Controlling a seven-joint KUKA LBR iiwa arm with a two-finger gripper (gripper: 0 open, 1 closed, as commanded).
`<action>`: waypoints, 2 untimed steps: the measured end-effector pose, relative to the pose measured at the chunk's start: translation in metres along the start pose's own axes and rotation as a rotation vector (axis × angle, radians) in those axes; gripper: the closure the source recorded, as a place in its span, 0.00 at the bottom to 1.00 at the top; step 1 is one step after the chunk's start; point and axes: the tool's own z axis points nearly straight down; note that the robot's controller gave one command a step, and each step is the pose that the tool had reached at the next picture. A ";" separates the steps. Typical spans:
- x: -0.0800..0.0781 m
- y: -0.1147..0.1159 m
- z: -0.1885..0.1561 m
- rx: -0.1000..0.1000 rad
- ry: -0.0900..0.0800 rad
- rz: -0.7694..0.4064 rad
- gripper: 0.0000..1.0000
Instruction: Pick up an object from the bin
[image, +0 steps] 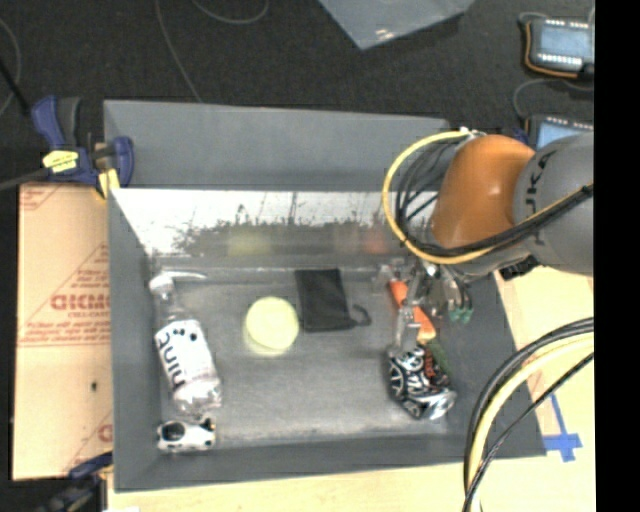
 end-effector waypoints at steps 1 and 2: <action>-0.001 0.000 -0.005 0.001 -0.007 -0.001 0.00; -0.036 -0.011 0.017 0.001 -0.012 0.020 0.00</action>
Offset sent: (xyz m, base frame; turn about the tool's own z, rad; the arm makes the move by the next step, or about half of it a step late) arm 0.0527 -0.0183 -0.0378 0.0373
